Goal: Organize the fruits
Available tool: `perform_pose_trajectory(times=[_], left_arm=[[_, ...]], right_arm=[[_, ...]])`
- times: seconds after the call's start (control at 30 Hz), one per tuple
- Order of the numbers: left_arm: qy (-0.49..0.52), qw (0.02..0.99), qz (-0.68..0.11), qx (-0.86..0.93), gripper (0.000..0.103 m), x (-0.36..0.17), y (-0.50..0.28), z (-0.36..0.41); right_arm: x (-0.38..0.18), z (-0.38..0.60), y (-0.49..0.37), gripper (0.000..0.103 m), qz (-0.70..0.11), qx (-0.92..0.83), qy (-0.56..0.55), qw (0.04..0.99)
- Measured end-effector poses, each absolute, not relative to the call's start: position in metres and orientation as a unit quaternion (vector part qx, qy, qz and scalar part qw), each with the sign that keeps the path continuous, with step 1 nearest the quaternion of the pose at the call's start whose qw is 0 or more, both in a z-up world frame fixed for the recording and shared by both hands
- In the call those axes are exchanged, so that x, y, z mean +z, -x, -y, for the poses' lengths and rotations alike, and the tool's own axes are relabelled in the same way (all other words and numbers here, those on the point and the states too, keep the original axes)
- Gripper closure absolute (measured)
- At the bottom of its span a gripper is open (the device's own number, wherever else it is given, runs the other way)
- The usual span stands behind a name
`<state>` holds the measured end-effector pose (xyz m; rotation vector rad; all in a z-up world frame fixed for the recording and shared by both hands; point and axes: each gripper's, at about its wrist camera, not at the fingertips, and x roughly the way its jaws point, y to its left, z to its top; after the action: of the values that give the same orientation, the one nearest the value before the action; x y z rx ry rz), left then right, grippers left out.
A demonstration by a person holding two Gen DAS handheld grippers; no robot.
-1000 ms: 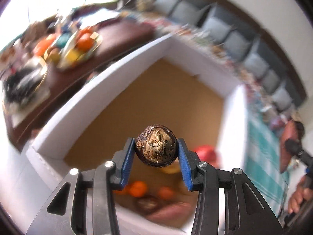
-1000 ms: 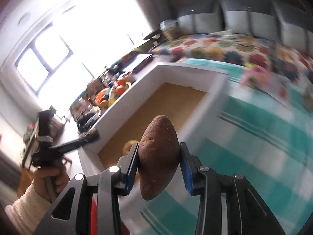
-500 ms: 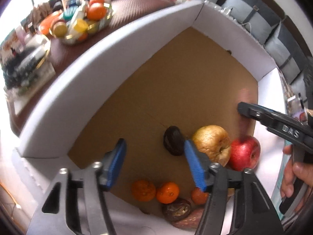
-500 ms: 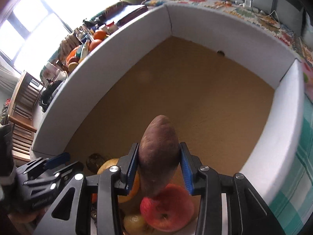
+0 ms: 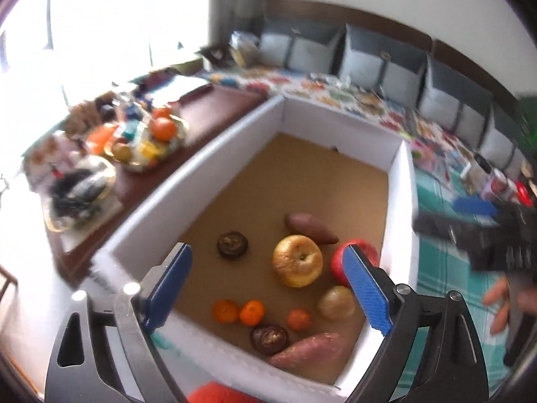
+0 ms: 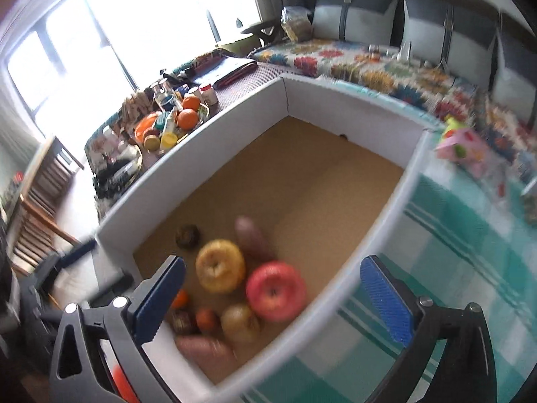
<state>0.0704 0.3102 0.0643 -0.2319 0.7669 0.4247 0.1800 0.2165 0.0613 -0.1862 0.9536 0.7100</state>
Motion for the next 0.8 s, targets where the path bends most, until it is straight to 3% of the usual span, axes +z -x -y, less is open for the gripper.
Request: perform_pose_trajectory(times=[0.43, 0.67, 0.8], left_arm=[[0.122, 0.848, -0.446, 0.260, 0.010, 0.070, -0.043, -0.313], [0.132, 0.850, -0.433, 0.268, 0.010, 0.078, -0.023, -0.314], [0.148, 0.848, -0.427, 0.277, 0.005, 0.082, -0.018, -0.321]], right_arm=[[0.077, -0.181, -0.092, 0.000, -0.443, 0.305, 0.119, 0.835], [0.090, -0.203, -0.077, 0.000, -0.437, 0.315, 0.138, 0.831], [0.094, -0.208, -0.076, 0.000, -0.435, 0.312, 0.140, 0.833]])
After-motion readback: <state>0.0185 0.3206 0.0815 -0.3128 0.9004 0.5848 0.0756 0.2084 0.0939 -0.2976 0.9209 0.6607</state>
